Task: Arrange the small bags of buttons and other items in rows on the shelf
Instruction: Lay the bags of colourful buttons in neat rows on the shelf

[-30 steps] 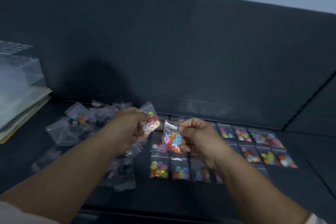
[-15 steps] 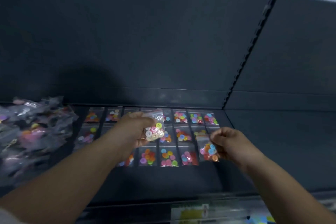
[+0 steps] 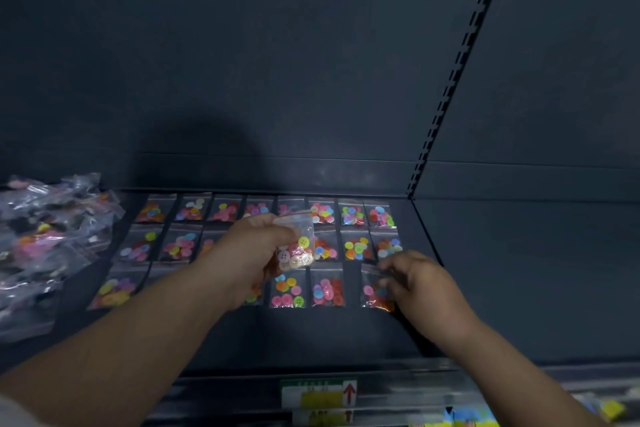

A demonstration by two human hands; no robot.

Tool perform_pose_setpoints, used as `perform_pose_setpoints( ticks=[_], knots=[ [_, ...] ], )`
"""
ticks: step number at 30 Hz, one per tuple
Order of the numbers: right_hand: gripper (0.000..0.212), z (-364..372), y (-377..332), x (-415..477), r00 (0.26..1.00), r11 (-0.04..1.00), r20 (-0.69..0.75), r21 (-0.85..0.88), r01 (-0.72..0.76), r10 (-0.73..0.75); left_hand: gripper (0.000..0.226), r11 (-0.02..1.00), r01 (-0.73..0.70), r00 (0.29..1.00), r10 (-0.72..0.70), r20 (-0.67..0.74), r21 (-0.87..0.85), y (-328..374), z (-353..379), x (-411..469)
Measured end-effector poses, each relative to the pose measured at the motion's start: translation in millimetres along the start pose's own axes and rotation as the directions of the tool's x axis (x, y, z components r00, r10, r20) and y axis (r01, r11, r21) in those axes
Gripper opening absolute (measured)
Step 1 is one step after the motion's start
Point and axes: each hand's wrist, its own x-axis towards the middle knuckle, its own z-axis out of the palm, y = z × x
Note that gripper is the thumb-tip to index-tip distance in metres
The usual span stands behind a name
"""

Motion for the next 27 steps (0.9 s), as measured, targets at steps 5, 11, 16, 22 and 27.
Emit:
perform_pose_setpoints(
  ticks=[5,11,16,22,27],
  knots=[
    [0.012,12.7,5.2,-6.3,0.984,0.988,0.089,0.027,0.152,-0.154,0.012,0.999,0.002,1.000,-0.001,-0.005,0.037,-2.2,9.5,-6.3],
    [0.015,19.5,4.2,-1.6,0.969,0.972,0.072,0.025,0.235,-0.236,0.014,0.998,0.000,1.000,0.000,-0.007,0.058,-7.6,12.6,-10.1],
    [0.014,21.6,2.1,1.0,0.962,0.964,0.060,0.034,0.265,-0.267,0.012,0.999,-0.005,1.000,0.005,-0.005,0.048,-12.0,14.9,-13.4],
    [0.012,19.9,-0.5,1.4,0.972,0.973,0.068,0.078,0.219,-0.224,0.012,0.998,-0.017,1.000,0.017,-0.003,0.054,-12.1,19.4,-17.1],
    [0.006,-0.7,-31.1,-2.0,0.986,0.701,0.152,0.696,-0.156,0.069,0.011,0.997,-0.015,0.999,0.013,0.030,0.072,-10.0,29.3,-18.5]
  ],
)
